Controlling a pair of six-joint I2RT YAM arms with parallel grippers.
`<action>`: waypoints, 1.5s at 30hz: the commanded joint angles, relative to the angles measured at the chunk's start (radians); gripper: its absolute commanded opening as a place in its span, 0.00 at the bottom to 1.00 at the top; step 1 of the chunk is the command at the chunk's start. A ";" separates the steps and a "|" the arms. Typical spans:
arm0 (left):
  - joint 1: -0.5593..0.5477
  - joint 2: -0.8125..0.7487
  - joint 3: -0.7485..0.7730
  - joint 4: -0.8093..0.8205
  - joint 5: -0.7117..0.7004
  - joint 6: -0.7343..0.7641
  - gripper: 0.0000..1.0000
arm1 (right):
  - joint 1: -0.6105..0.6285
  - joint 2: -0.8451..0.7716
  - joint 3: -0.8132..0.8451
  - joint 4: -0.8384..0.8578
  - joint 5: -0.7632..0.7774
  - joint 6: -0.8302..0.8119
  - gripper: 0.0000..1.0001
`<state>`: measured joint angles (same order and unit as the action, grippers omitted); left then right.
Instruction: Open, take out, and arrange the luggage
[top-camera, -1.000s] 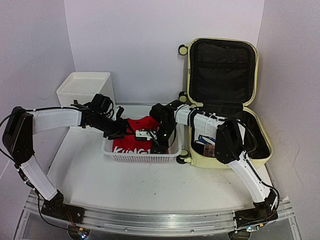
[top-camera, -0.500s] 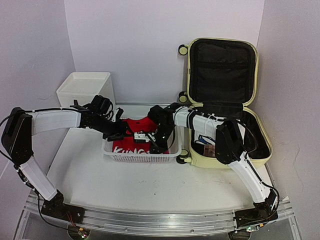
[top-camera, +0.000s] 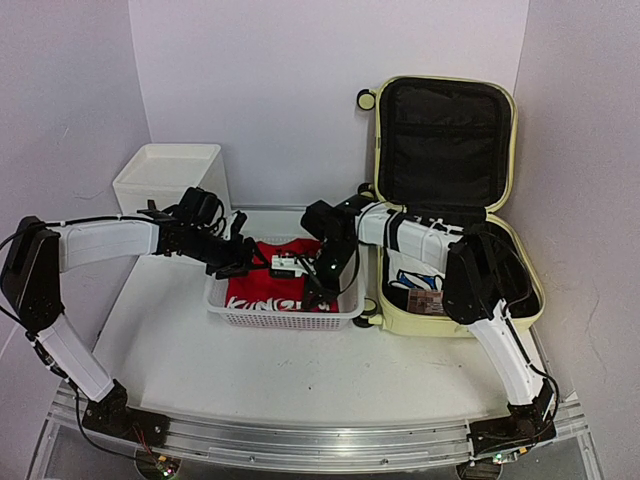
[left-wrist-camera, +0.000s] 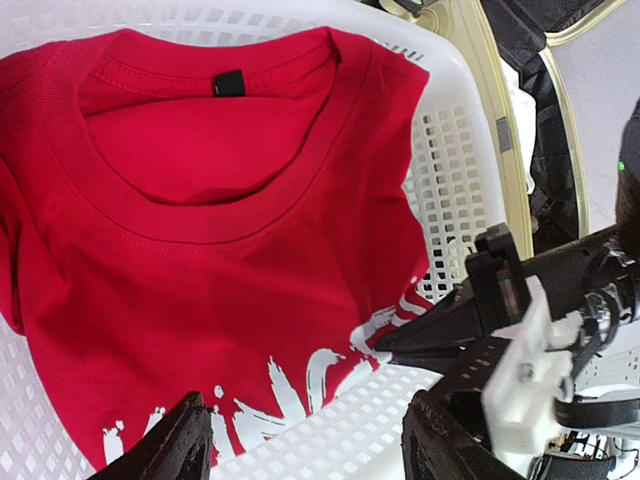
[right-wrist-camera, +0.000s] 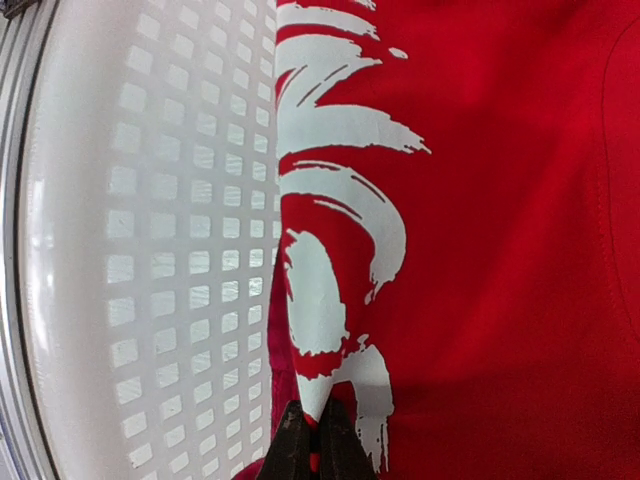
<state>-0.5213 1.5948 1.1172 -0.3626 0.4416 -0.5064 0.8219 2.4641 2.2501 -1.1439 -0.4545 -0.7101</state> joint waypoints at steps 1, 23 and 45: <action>0.001 -0.016 0.010 0.019 -0.010 -0.004 0.65 | 0.013 -0.086 0.002 -0.038 -0.096 0.026 0.03; 0.004 0.180 0.194 0.018 -0.046 0.058 0.56 | -0.010 -0.220 -0.152 0.180 0.206 0.590 0.71; 0.058 0.459 0.364 -0.015 -0.257 0.167 0.38 | -0.063 0.053 -0.054 0.535 0.634 0.865 0.32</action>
<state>-0.4694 1.9900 1.4254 -0.3660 0.2451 -0.3962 0.7677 2.4672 2.1754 -0.6518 0.0509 0.1482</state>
